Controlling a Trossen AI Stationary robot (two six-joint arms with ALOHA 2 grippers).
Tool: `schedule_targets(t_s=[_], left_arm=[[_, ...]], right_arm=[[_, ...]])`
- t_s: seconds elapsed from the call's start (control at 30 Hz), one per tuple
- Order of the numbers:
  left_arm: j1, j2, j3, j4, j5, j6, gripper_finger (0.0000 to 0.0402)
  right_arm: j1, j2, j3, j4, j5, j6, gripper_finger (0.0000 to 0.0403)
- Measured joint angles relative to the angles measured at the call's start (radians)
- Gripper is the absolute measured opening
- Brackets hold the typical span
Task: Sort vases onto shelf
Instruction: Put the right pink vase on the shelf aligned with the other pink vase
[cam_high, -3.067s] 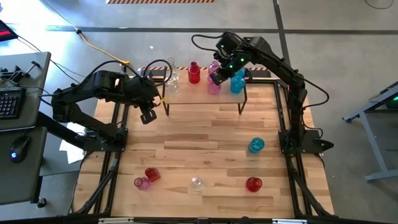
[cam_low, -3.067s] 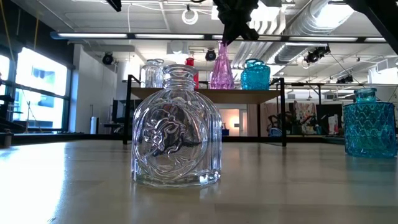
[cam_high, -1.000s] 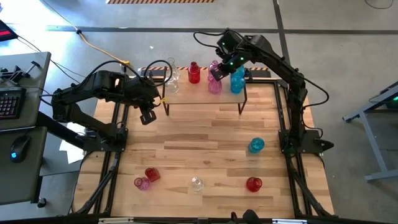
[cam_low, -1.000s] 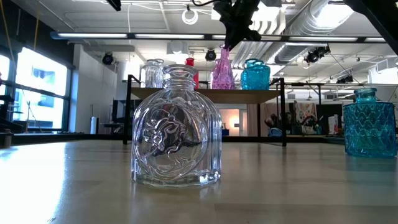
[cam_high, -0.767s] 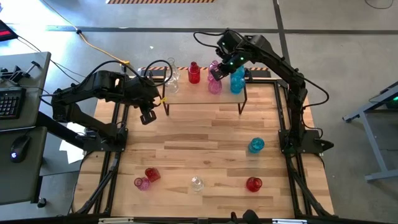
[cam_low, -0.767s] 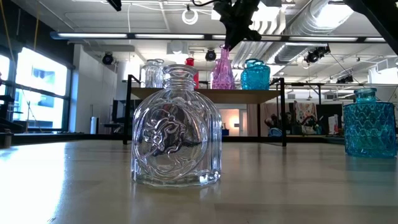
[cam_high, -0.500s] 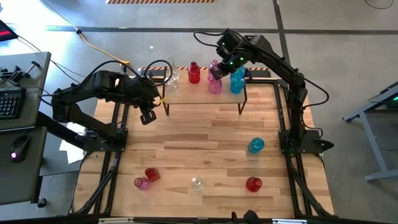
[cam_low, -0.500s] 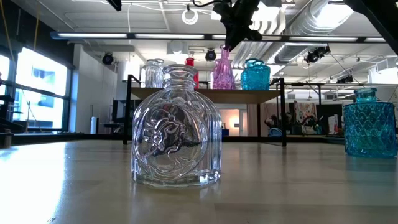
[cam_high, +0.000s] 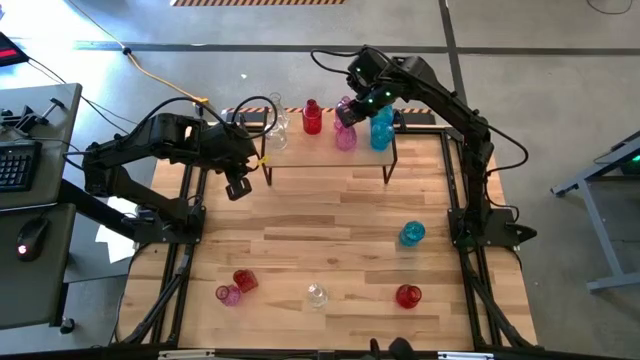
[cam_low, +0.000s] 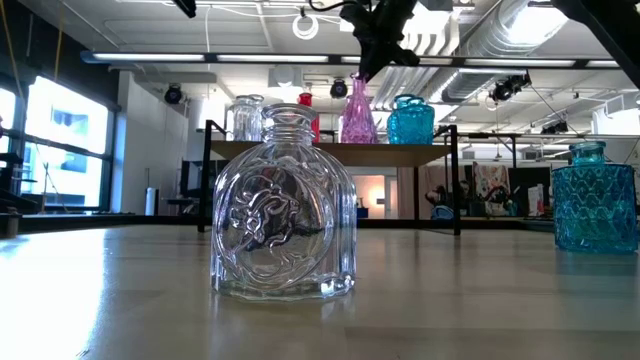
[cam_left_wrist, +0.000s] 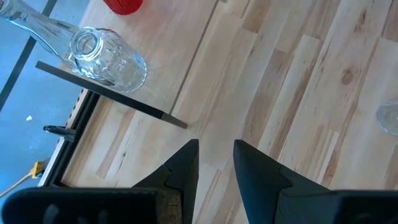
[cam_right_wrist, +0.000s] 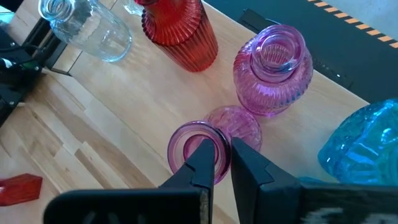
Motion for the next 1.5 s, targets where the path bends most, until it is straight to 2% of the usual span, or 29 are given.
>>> schedule_targets(t_s=[0.5, 1.23, 1.5], left_arm=[[0.0, 0.0, 0.0, 0.0, 0.0, 0.0, 0.0091], [0.0, 0.0, 0.0, 0.0, 0.0, 0.0, 0.0091], [0.0, 0.0, 0.0, 0.0, 0.0, 0.0, 0.0091]], right_arm=[[-0.001, 0.005, 0.001, 0.004, 0.044, 0.017, 0.0017], [-0.01, 0.008, 0.001, 0.023, 0.025, 0.007, 0.0018], [-0.014, 0.008, 0.001, 0.014, 0.026, 0.007, 0.0068]])
